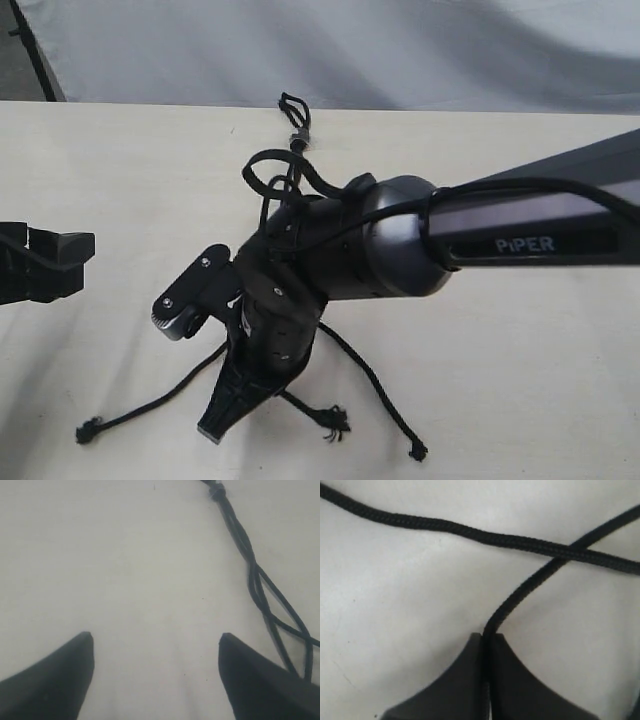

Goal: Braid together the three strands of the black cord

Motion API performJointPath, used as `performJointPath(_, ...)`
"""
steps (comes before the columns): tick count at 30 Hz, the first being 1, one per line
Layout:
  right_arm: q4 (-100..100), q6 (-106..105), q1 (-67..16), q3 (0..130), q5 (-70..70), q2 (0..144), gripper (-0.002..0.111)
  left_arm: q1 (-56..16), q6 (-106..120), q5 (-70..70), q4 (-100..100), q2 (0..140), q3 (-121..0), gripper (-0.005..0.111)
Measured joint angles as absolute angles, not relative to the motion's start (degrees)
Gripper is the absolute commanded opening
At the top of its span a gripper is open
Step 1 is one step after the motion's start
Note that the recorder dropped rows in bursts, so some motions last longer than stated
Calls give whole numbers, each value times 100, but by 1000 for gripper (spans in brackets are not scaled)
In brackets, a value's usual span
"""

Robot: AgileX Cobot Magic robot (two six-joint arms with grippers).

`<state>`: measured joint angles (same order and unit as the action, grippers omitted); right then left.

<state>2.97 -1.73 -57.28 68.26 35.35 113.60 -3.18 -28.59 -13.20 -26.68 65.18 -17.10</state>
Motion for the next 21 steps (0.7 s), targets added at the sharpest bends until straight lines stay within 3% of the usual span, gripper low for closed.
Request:
performJointPath(9, 3202, -219, -5654, 7218, 4069, 11360, 0, -318, -2859, -1320, -2668, 6518, -1710, 66)
performJointPath(21, 3528, -445, -4774, 7241, 3295, 12020, 0, -318, -2859, -1320, -2668, 6518, -1710, 66)
